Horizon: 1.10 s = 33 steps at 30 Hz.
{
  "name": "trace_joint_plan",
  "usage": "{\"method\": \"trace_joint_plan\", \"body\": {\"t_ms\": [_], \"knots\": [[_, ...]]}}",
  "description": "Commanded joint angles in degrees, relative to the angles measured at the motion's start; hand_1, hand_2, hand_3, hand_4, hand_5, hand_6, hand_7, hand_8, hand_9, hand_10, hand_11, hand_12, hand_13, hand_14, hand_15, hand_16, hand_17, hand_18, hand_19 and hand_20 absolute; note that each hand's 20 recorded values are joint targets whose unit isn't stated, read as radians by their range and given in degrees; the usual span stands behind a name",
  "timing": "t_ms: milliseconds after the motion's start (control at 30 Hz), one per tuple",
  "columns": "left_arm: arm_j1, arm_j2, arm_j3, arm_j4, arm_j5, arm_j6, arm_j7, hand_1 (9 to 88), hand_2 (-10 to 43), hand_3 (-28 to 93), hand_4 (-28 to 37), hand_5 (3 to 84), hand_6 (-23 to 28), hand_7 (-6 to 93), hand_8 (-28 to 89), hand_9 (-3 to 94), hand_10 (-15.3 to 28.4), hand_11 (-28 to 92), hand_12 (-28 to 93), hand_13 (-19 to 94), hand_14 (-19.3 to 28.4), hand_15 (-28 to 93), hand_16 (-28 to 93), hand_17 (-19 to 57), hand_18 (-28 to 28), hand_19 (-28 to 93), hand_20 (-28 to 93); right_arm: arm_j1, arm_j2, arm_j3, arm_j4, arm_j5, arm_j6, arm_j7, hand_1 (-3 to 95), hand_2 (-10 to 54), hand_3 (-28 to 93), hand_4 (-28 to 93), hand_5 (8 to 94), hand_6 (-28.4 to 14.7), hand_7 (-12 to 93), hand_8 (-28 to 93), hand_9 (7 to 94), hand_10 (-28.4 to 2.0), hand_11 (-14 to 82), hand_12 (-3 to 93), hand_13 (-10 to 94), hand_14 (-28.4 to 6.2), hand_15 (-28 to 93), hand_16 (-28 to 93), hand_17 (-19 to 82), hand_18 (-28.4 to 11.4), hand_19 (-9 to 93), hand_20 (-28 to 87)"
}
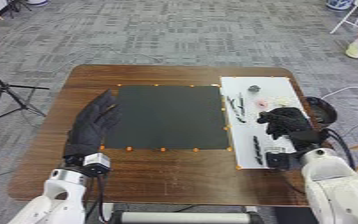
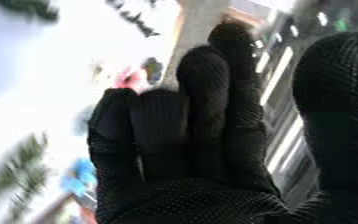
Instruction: Arrange flowers
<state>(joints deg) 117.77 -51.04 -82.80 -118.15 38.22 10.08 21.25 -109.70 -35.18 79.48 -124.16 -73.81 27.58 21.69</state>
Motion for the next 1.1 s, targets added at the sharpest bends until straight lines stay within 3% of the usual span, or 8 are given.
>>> {"method": "trace_joint_plan", "body": {"t_ms": [33, 167, 367, 500, 633, 833, 1100], "knots": [[0.9, 0.69, -0.94, -0.83, -0.25, 0.20, 0.05, 29.0, -2.6, 64, -23.9, 28.4, 2.8, 16.5, -7, 20.8, 11.3, 19, 20, 17, 13.3, 23, 7, -9.9, 19.1, 38, 11, 7.0, 10.4, -5.4, -3.5, -42.5, -17.0, 11.4, 50.6, -9.5, 41, -28, 77.9, 1.3, 52, -17, 81.6, -10.8, 58.7, 35.1, 74, -10.5, 82, 34, 43, -20.6, 93, 58], [1.1, 0.80, -1.03, -0.94, -0.32, 0.34, -0.02, 29.1, -2.5, 64, -24.0, 28.5, 2.8, 16.4, -8, 20.8, 11.2, 19, 20, 17, 13.4, 23, 7, -9.9, 19.1, 38, 11, 9.5, 12.8, -9.3, -3.6, -44.4, -22.4, 13.9, 55.7, -9.5, 10, -16, 78.6, 1.5, 52, -16, 82.4, -10.6, 58.9, 35.5, 75, -10.3, 82, 34, 43, -21.0, 93, 60], [1.1, 1.03, -1.02, -0.92, -0.24, 0.07, -0.50, 28.9, -2.4, 64, -23.9, 28.5, 2.9, 16.4, -7, 21.0, 11.3, 20, 20, 17, 13.5, 24, 7, -9.9, 19.2, 38, 11, 8.4, 15.3, -9.8, -3.3, -45.3, -24.3, 15.6, 52.3, -9.5, -2, -10, 78.4, 1.1, 52, -16, 82.1, -11.0, 58.4, 36.2, 74, -10.4, 82, 35, 43, -21.2, 93, 61], [1.0, 1.06, -0.81, -0.85, -0.35, 0.20, -0.25, 28.9, -2.2, 64, -24.0, 28.6, 2.9, 16.3, -7, 21.2, 11.4, 20, 20, 18, 13.5, 24, 7, -9.9, 19.2, 38, 11, 9.7, 15.9, -12.2, -2.5, -44.9, -25.2, 16.1, 50.0, -9.5, 3, -11, 78.1, 1.0, 52, -16, 81.8, -11.3, 58.4, 36.2, 74, -10.7, 82, 35, 43, -21.4, 93, 61], [1.6, 0.88, -1.00, -1.06, -0.45, 0.40, -0.45, 28.8, -2.2, 64, -23.9, 28.6, 2.8, 16.4, -7, 21.2, 11.4, 20, 20, 18, 13.5, 24, 7, -9.9, 19.2, 38, 11, 15.0, 14.8, -19.4, -0.2, -45.3, -27.2, 16.7, 46.3, -9.5, 22, -22, 77.3, 0.7, 51, -16, 81.1, -11.6, 57.3, 36.0, 73, -10.8, 82, 35, 42, -21.3, 93, 60], [1.0, 0.94, -0.77, -0.81, -0.47, 0.20, -0.35, 28.6, -2.1, 64, -23.9, 28.6, 2.8, 16.4, -7, 21.2, 11.4, 20, 20, 18, 13.5, 25, 7, -9.9, 19.2, 38, 11, 23.3, 13.0, -30.0, 4.2, -44.7, -27.9, 17.4, 46.2, -9.5, 23, -22, 74.7, 0.4, 49, -16, 79.1, -11.9, 54.7, 34.9, 71, -11.3, 80, 35, 40, -21.2, 93, 57], [0.9, 0.83, -0.69, -0.74, -0.55, 0.21, -0.56, 28.6, -2.1, 64, -24.1, 28.7, 2.8, 16.3, -8, 21.3, 11.4, 19, 20, 18, 13.5, 25, 6, -9.9, 19.2, 38, 11, 32.3, 12.3, -40.7, 8.1, -46.3, -28.5, 18.3, 39.6, -9.5, 40, -28, 74.1, 0.4, 49, -16, 78.5, -12.1, 54.7, 34.9, 70, -11.4, 80, 35, 39, -21.1, 93, 56]]}}
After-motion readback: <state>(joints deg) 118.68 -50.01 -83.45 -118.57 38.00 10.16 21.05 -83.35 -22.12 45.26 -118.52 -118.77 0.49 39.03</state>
